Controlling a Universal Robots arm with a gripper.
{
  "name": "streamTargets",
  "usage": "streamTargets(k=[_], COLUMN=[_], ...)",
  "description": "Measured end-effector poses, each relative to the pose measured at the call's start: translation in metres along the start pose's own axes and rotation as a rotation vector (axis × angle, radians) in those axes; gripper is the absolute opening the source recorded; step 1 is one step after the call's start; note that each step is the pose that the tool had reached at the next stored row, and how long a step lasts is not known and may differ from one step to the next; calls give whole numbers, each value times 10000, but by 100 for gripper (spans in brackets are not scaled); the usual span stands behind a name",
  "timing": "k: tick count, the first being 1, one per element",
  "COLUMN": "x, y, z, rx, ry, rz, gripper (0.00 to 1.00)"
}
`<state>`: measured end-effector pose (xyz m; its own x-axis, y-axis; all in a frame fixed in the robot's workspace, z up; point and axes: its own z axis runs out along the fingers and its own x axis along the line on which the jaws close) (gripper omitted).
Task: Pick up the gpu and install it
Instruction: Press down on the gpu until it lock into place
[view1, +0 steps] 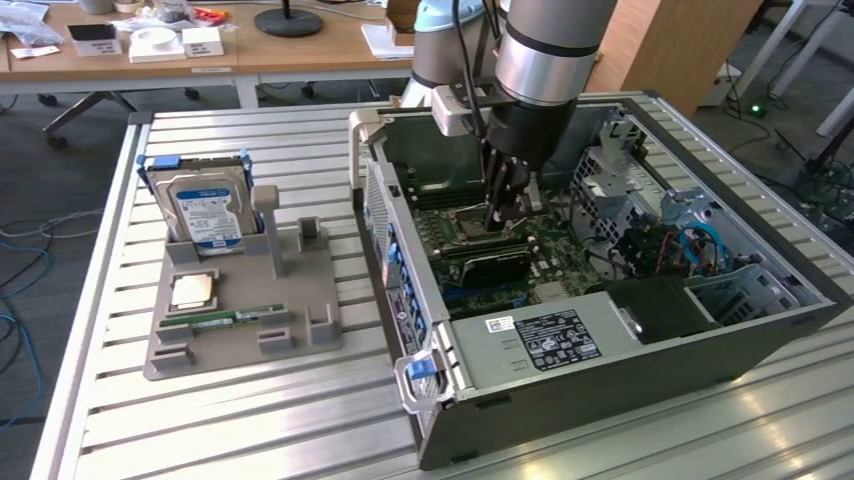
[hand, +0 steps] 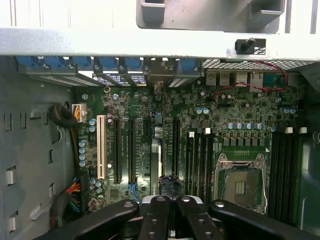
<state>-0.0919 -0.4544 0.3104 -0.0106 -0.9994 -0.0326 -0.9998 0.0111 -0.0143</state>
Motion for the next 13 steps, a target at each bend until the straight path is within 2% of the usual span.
streamTargets(k=[13], x=[3], y=[1], z=[81], rx=[-1], ry=[2], rz=[0], gripper=[11])
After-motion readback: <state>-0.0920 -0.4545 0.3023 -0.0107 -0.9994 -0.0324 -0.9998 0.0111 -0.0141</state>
